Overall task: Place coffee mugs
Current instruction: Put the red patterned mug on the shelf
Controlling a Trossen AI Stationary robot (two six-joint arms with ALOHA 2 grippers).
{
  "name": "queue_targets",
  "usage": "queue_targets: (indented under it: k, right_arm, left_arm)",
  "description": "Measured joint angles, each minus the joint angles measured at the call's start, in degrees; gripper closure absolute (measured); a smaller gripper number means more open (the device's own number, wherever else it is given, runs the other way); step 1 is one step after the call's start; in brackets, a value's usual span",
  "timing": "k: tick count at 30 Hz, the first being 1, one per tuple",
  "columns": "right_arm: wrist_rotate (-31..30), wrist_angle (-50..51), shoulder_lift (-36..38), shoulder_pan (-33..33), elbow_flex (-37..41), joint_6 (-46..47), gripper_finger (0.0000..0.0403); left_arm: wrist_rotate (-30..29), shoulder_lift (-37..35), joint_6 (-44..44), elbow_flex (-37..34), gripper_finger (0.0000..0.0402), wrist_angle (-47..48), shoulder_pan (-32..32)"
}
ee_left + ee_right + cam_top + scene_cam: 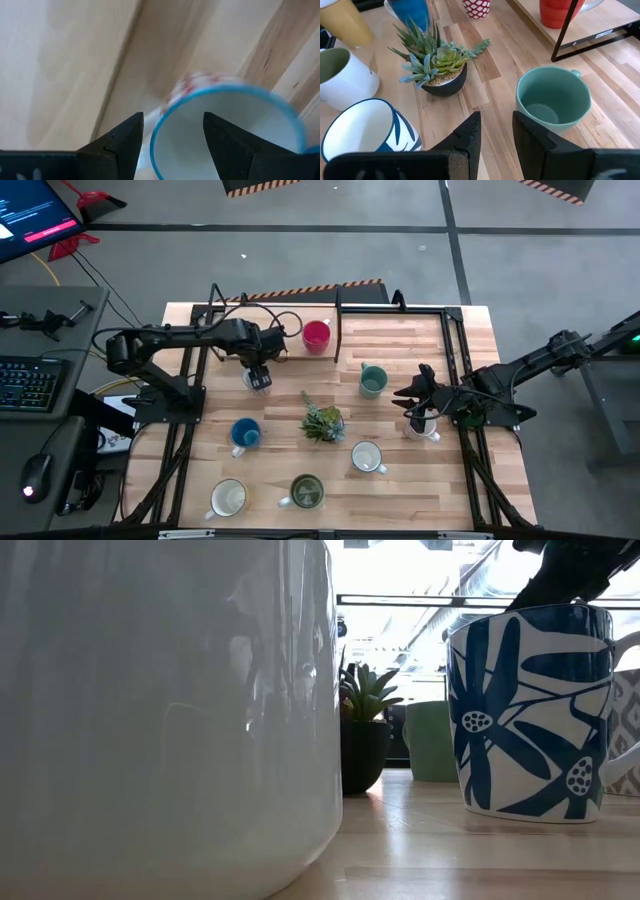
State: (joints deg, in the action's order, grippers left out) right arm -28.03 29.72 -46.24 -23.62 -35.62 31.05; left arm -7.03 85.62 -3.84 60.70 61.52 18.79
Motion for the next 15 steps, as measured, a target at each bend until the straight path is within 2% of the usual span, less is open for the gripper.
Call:
queue_targets:
  k: [6,15]
  right_arm:
    - [0.0,0.0,0.0,0.0,0.0,0.0,0.0314]
    - [0.0,0.0,0.0,0.0,0.0,0.0,0.0314]
  left_arm:
    - [0.0,-0.4,-1.4,-1.8,0.0204,-0.3,0.0]
    - [0.0,-0.4,1.0,-1.8,0.0204,-3.7,0.0]
